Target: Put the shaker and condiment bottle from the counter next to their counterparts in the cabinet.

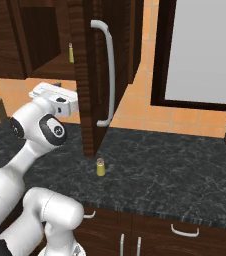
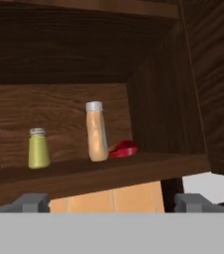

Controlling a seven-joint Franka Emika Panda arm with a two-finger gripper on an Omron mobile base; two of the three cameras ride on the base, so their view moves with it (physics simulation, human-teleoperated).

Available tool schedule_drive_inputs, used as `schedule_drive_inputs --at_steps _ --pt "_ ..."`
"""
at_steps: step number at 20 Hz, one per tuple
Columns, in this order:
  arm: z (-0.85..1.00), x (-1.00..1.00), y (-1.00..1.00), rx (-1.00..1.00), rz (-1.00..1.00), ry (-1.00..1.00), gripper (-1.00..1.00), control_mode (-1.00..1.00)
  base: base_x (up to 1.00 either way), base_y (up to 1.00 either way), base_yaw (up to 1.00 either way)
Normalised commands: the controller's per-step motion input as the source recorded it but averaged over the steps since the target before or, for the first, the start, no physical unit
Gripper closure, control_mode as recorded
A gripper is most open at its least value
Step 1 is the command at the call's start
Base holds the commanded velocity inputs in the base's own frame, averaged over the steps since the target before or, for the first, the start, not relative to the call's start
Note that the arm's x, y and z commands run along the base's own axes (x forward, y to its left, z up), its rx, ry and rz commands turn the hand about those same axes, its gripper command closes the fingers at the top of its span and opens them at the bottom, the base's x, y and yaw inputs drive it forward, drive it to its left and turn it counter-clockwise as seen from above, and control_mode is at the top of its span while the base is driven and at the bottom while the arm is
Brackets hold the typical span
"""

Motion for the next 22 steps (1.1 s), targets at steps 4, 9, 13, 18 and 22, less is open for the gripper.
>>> schedule_drive_inputs --at_steps 4,9,13,18,22 --pt "-0.21 -0.62 0.31 -0.01 0.00 0.01 -1.00 -1.00 0.00 0.00 0.00" --pt "-0.41 -0.39 0.16 -0.03 0.00 0.01 -1.00 -1.00 0.00 0.00 0.00" --pt "-0.47 -0.23 0.17 -0.02 -0.06 0.00 -1.00 -1.00 0.00 0.00 0.00" --pt "-0.41 -0.09 0.06 0.00 -0.20 0.00 -1.00 -1.00 0.00 0.00 0.00" --pt "-0.43 -0.06 -0.01 0.03 -0.28 0.03 -1.00 -1.00 0.00 0.00 0.00"
